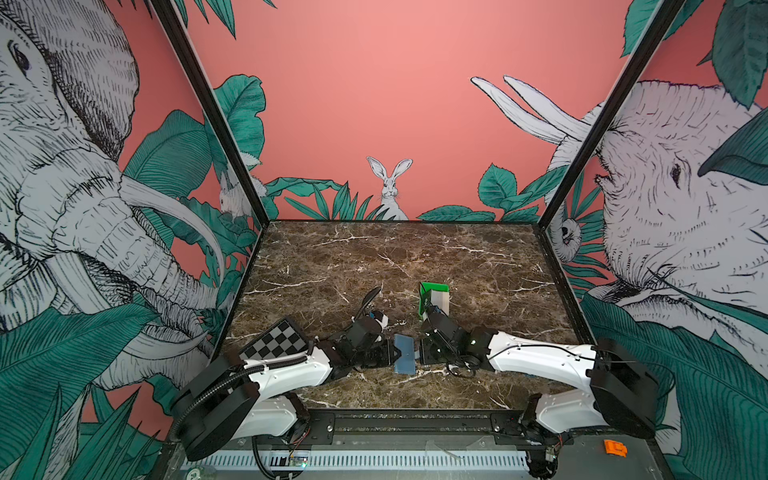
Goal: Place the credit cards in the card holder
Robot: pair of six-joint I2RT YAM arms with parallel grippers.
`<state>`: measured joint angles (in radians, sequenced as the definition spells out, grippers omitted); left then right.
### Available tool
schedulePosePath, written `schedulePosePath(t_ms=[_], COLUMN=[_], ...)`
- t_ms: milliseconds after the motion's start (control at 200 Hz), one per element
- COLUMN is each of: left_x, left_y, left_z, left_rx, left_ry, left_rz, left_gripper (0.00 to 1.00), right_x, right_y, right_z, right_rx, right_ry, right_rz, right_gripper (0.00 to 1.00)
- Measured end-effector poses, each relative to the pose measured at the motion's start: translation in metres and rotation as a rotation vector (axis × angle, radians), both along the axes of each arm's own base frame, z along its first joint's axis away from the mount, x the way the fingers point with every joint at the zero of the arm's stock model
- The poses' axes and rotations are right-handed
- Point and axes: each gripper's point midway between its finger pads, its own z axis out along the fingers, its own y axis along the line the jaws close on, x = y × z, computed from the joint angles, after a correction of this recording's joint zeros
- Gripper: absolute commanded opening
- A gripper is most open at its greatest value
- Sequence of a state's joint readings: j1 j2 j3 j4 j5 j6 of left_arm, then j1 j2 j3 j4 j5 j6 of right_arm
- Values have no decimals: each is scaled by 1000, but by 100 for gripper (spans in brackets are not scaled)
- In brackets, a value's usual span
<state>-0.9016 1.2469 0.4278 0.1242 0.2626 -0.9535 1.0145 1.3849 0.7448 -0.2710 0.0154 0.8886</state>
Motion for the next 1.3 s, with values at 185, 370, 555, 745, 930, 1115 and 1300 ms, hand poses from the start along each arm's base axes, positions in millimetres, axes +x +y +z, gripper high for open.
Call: schedulePosePath(t_ms=[185,370,555,745,930,1115,1300], left_x=[0,1,1,1,0,0,1], left_y=[3,7,9,8,2,-2,-10], left_z=[-3,0,10,14,18,16,24], left_rx=[22,46,38,27,-5,-19,-66], left_ry=[6,-1,-21,-26,-23,-13,-17], left_rz=[5,14,16,11,0,-8,-22], left_gripper=[35,46,49,52,56,60,63], right_x=[1,0,0,0,-2,-3,-5], right_y=[-1,-2,-1,-2,-2,-2,1], right_z=[2,4,10,11,21,37,46], right_rx=[2,2,14,11,32,67,95], right_ry=[-7,-11,-24,-29,-45,-72,-89], right_rz=[-1,0,7,17,34,54,81], right_gripper=[0,0,0,0,0,0,0])
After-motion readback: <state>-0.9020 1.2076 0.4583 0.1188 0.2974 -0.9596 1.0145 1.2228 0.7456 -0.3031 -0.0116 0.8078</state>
